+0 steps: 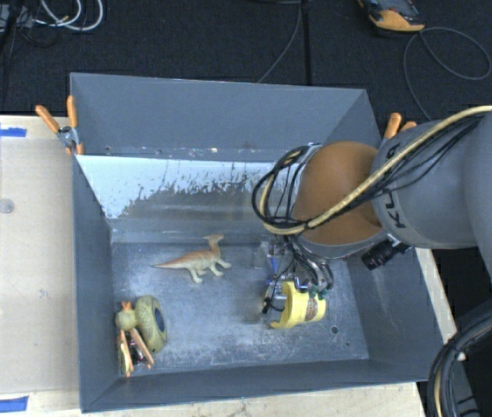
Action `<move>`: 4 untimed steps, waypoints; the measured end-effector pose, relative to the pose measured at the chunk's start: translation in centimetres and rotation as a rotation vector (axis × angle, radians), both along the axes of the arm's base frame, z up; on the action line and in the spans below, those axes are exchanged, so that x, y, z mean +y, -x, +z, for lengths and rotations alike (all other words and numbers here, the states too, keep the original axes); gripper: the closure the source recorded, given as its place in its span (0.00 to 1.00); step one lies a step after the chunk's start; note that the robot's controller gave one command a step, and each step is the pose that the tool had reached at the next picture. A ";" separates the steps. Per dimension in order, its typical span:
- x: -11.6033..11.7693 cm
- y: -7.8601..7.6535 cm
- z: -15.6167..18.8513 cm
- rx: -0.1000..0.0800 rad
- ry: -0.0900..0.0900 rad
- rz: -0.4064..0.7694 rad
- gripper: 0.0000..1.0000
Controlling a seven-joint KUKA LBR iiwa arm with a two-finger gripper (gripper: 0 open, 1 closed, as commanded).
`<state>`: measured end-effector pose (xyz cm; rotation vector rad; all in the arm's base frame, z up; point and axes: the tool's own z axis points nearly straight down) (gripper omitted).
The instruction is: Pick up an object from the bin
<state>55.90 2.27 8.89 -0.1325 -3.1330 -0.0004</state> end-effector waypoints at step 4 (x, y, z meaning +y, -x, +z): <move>-8.8 -0.4 -0.9 0.002 -0.003 -0.070 1.00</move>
Offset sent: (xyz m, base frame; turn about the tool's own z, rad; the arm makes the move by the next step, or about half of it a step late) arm 0.0338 -0.0830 0.0100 0.3787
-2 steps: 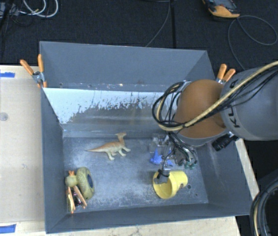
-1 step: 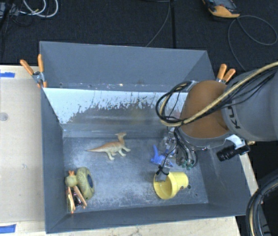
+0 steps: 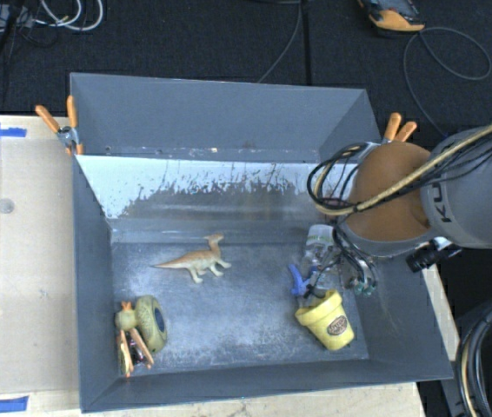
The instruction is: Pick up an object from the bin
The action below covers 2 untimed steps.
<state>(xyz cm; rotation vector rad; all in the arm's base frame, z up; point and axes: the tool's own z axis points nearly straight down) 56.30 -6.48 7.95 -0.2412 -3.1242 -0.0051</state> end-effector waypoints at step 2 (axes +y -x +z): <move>1.2 0.2 13.1 0.000 -0.001 0.021 1.00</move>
Offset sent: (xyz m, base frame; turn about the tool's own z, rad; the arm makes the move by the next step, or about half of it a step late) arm -0.0020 0.0122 0.1314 -0.0266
